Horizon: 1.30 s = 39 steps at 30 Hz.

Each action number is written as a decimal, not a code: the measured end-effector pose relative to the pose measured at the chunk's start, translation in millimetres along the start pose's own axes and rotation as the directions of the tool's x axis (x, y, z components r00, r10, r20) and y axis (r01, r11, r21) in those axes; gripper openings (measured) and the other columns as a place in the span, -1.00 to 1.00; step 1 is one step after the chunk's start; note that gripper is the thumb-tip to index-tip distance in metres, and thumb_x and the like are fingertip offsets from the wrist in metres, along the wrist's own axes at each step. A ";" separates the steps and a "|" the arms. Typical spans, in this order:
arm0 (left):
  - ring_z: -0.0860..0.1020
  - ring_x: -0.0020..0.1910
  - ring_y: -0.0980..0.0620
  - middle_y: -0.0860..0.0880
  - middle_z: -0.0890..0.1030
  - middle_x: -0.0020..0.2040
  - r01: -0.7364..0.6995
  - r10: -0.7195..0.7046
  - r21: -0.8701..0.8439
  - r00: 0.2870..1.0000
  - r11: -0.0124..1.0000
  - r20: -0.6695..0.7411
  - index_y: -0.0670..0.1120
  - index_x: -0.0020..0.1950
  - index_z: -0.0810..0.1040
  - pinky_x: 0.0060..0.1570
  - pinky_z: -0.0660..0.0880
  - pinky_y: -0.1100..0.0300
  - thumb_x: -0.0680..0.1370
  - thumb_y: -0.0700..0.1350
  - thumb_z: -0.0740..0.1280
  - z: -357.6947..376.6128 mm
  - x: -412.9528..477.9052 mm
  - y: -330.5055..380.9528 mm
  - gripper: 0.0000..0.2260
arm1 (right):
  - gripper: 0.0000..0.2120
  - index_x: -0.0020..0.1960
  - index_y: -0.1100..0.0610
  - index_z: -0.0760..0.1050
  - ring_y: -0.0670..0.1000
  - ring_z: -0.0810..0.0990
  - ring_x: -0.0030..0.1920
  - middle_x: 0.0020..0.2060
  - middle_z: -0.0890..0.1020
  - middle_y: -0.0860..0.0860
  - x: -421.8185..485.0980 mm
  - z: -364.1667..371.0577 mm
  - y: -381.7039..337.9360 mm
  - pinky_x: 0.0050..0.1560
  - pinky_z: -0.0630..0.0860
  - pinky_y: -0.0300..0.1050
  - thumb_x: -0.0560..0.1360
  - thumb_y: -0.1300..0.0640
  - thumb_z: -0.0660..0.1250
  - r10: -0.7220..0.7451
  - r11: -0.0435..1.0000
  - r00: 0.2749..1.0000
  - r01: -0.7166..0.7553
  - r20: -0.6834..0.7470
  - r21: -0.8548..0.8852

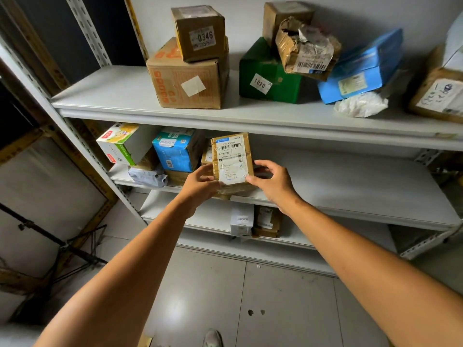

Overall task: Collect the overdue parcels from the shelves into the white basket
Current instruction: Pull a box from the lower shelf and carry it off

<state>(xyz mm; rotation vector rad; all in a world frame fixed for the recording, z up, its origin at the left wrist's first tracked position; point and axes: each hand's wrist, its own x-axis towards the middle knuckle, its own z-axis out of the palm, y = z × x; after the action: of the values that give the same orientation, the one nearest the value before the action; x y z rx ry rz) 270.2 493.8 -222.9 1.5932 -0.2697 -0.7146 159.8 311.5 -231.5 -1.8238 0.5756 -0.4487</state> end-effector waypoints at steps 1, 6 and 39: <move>0.67 -0.02 0.03 -0.14 0.64 0.08 0.000 0.000 -0.005 1.000 1.000 -0.001 -0.01 0.42 0.41 -0.18 0.60 0.25 0.49 -0.38 0.42 0.3 -1.9 0.6 -0.44 | -0.57 0.24 0.02 0.55 -0.08 0.53 0.16 0.12 0.62 -0.08 -2.9 -0.8 -1.9 0.07 0.46 -0.27 0.40 0.11 0.54 -0.018 1.000 1.000 0.018 -0.001 -0.009; 0.66 0.00 0.03 -0.10 0.65 0.05 -0.010 0.010 0.006 1.000 1.000 -0.009 0.03 0.36 0.44 -0.19 0.60 0.25 0.49 -0.37 0.42 0.6 -8.9 5.7 -0.48 | -0.56 0.25 0.07 0.57 -0.11 0.59 0.09 0.11 0.65 -0.05 -11.1 0.2 -9.3 -0.06 0.43 -0.47 0.39 0.12 0.55 -0.073 0.997 0.996 0.071 -0.041 -0.040; 0.66 -0.10 0.03 -0.16 0.63 -0.05 -0.183 0.195 0.135 0.977 0.974 -0.087 0.02 0.37 0.44 -0.21 0.56 0.28 0.46 -0.21 0.50 4.0 -14.4 30.5 -0.48 | -0.67 0.11 0.05 0.59 0.07 0.66 0.07 0.04 0.67 0.07 9.4 -2.1 -17.1 0.13 0.61 0.10 0.39 0.25 0.53 0.109 0.935 0.994 -0.109 0.017 0.337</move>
<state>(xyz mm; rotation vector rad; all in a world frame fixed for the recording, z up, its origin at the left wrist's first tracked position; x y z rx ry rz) 263.8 493.5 -189.6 1.6919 -0.3941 -0.4767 169.0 309.0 -214.3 -1.4559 0.5603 -0.4444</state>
